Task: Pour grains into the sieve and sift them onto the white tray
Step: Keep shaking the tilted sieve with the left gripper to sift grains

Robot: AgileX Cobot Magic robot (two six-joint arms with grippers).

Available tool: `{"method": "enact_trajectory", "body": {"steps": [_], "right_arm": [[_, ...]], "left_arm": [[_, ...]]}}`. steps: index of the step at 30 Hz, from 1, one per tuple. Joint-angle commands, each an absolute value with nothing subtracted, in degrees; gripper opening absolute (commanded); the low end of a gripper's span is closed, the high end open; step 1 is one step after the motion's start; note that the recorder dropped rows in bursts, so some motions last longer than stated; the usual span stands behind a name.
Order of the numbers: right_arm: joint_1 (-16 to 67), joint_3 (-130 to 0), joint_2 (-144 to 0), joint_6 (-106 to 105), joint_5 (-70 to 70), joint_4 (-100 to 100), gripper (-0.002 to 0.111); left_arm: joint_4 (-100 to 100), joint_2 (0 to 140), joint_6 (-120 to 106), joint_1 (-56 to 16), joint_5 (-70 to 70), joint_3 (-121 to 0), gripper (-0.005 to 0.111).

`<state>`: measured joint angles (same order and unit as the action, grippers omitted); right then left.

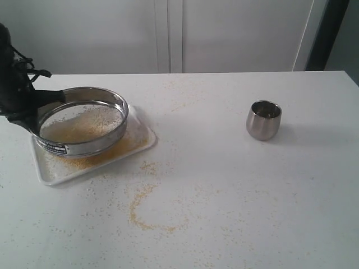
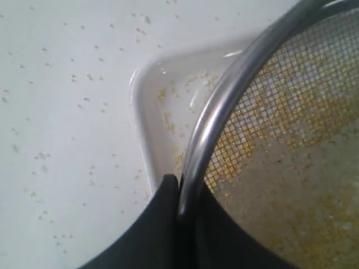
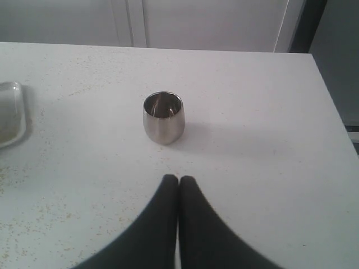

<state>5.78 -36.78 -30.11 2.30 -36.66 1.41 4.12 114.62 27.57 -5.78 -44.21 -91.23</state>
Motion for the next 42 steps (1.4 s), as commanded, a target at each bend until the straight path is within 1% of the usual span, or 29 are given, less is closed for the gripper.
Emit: {"method": "enact_trajectory", "body": {"steps": [1,4,6,8,10,12,13,15,17,19,20,22,25,27,29,31,33,36,38,40,42], "right_arm": [[5.35,-36.55,-29.85,2.43,-36.09,1.58,0.000],[5.35,-36.55,-29.85,2.43,-36.09,1.58,0.000],[5.35,-36.55,-29.85,2.43,-36.09,1.58,0.000],[5.35,-36.55,-29.85,2.43,-36.09,1.58,0.000],[5.35,-36.55,-29.85,2.43,-36.09,1.58,0.000],[5.35,-36.55,-29.85,2.43,-36.09,1.58,0.000],[5.35,-36.55,-29.85,2.43,-36.09,1.58,0.000],[5.35,-36.55,-29.85,2.43,-36.09,1.58,0.000],[5.35,-36.55,-29.85,3.22,-36.09,1.58,0.000],[5.35,-36.55,-29.85,3.78,-36.09,1.58,0.000],[5.35,-36.55,-29.85,3.62,-36.09,1.58,0.000],[5.35,-36.55,-29.85,3.63,-36.20,1.58,0.000],[5.35,-36.55,-29.85,3.63,-36.08,1.58,0.000],[5.35,-36.55,-29.85,3.63,-36.08,1.58,0.000],[5.35,-36.55,-29.85,3.63,-36.08,1.58,0.000],[5.35,-36.55,-29.85,3.63,-36.08,1.58,0.000],[5.35,-36.55,-29.85,3.63,-36.08,1.58,0.000],[5.35,-36.55,-29.85,3.63,-36.18,1.58,0.000],[5.35,-36.55,-29.85,3.63,-36.18,1.58,0.000],[5.35,-36.55,-29.85,3.63,-36.18,1.58,0.000],[5.35,-36.55,-29.85,3.63,-36.18,1.58,0.000]], "left_arm": [[-4.76,113.72,15.43,-7.40,-41.10,-91.29,0.000],[4.93,113.72,25.67,-5.23,-42.51,-91.29,0.000],[4.14,113.72,31.39,-2.77,-44.85,-91.29,0.000],[-4.17,113.72,25.28,-2.48,-44.91,-91.29,0.000],[-11.87,113.72,15.95,-4.07,-43.87,-91.29,0.000],[-11.59,113.72,7.54,-5.50,-42.24,-91.29,0.000],[-9.05,113.72,8.03,-5.50,-41.80,-91.29,0.000],[-1.73,113.72,18.28,-3.98,-43.00,-91.29,0.000],[-1.51,113.72,26.12,-2.40,-44.65,-91.29,0.000],[-5.18,113.72,21.46,-3.23,-44.54,-91.29,0.000],[-7.65,113.72,16.54,-4.89,-43.81,-91.29,0.000],[-5.24,113.72,12.71,-6.87,-42.22,-91.29,0.000],[5.85,113.72,23.19,-5.80,-42.70,-91.29,0.000],[8.34,113.72,31.39,-3.87,-45.13,-91.29,0.000],[2.54,113.72,28.25,-3.11,-45.67,-90.88,0.000],[-5.44,113.62,19.80,-4.72,-44.07,-90.37,0.000],[-6.58,113.62,13.39,-6.44,-41.14,-89.55,0.000],[0.71,113.62,20.81,-4.90,-40.25,-87.96,0.000],[-0.34,113.62,25.44,-2.74,-40.83,-86.65,0.000],[-8.13,113.53,21.86,-1.98,-40.37,-85.97,0.000],[-19.13,113.27,8.56,-3.61,-37.77,-85.46,0.000]]}}
